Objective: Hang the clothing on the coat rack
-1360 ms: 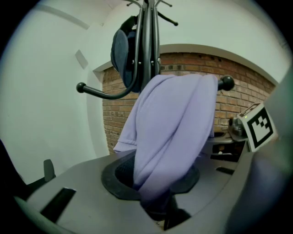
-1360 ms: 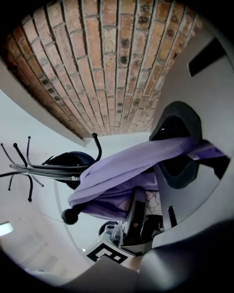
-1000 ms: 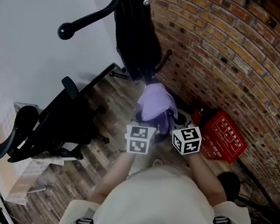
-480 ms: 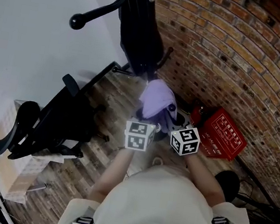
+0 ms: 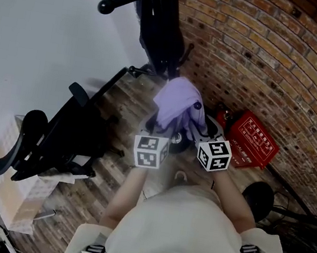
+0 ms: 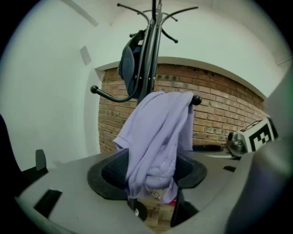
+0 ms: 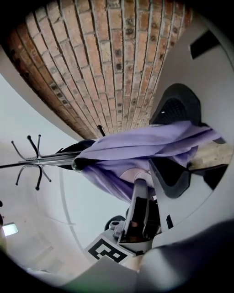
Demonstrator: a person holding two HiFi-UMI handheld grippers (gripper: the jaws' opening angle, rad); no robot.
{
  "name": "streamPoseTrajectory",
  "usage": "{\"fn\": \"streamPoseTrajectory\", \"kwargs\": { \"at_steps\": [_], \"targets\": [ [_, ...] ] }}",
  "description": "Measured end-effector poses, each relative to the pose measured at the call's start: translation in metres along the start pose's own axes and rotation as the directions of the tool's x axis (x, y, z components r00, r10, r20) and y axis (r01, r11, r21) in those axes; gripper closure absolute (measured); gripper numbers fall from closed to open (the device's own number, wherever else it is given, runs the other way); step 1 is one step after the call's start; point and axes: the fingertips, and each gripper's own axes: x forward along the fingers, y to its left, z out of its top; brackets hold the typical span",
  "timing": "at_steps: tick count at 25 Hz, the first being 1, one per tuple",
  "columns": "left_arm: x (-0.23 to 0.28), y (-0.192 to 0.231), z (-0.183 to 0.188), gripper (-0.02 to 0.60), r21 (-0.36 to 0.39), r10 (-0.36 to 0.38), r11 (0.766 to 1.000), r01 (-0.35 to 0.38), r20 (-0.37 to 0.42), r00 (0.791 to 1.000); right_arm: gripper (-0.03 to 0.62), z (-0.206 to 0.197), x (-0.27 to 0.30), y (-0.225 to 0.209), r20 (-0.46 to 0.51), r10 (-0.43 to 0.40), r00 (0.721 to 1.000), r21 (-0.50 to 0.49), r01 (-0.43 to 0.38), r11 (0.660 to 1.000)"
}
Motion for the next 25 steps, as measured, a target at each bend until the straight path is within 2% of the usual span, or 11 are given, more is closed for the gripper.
{"fn": "streamPoseTrajectory", "kwargs": {
  "at_steps": [6,14,17,20,25],
  "targets": [
    [-0.035,0.003,-0.002,0.339,0.015,-0.014,1.0,0.014,0.014,1.0,0.393,0.007,-0.029,0.007,0.043,-0.069,0.997,0.034,0.068,0.997],
    [-0.09,0.005,-0.005,0.341,0.002,-0.031,1.0,0.03,0.046,0.998,0.395,0.01,-0.068,0.048,0.088,-0.096,0.991,0.063,0.091,0.994],
    [-0.112,0.003,-0.009,0.388,-0.013,-0.037,0.999,0.038,0.061,0.997,0.41,0.01,-0.084,0.071,0.089,-0.085,0.992,0.06,0.08,0.995],
    [-0.136,0.001,-0.014,0.469,-0.027,-0.038,0.999,0.04,0.083,0.996,0.49,0.009,-0.103,0.093,0.096,-0.08,0.992,0.054,0.076,0.996],
    [-0.175,-0.001,-0.034,0.524,-0.025,-0.021,0.999,0.023,0.077,0.997,0.551,0.01,-0.133,0.128,0.109,-0.082,0.991,0.041,0.078,0.996]
  ]
}}
